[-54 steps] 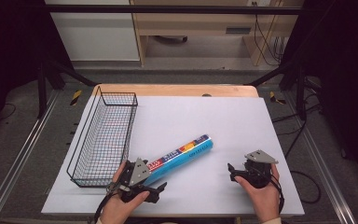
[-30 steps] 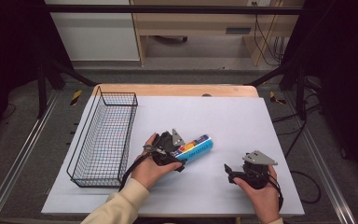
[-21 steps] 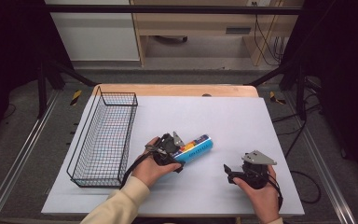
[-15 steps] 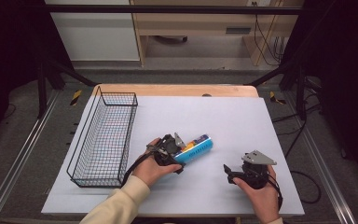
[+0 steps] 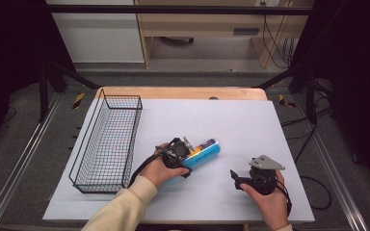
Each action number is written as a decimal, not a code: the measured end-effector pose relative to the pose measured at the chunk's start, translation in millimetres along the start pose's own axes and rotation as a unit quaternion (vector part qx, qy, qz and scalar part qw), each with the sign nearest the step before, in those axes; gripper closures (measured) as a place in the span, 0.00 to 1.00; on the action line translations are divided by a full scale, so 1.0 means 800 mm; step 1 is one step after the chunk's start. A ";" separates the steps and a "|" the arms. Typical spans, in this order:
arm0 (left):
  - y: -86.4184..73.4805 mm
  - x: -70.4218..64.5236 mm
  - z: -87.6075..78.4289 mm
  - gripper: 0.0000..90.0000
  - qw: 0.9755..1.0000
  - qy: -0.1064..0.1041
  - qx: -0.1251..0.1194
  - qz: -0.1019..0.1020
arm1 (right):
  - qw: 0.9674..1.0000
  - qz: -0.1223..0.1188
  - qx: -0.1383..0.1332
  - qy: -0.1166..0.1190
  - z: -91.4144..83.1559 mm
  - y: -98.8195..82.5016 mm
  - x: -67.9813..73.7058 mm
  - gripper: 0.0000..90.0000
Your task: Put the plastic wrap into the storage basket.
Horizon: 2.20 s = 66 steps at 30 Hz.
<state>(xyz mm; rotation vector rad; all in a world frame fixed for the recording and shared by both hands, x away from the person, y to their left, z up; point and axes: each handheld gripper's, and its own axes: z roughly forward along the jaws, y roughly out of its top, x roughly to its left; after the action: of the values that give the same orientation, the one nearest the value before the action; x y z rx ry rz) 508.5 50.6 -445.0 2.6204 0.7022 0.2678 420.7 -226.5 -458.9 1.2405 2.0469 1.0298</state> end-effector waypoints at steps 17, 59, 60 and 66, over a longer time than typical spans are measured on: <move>0.003 -0.002 0.007 0.35 1.000 -0.011 0.024 0.006 | 1.000 -0.003 0.005 0.006 0.002 0.000 0.002 0.10; 0.025 0.005 -0.122 0.36 0.995 0.053 -0.076 -0.041 | 1.000 0.004 -0.001 0.008 0.000 -0.001 0.001 0.11; 0.026 0.005 -0.125 0.36 0.995 0.054 -0.077 -0.042 | 1.000 0.004 -0.001 0.009 0.001 -0.001 0.000 0.11; 0.031 0.006 -0.143 0.36 0.994 0.056 -0.082 -0.044 | 1.000 0.009 -0.004 0.009 0.003 -0.002 -0.003 0.11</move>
<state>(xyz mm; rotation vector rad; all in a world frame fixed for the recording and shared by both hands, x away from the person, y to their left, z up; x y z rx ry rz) 491.1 72.4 -330.8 2.4260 0.7967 0.4306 423.3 -228.4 -461.4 1.2527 2.0472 1.0606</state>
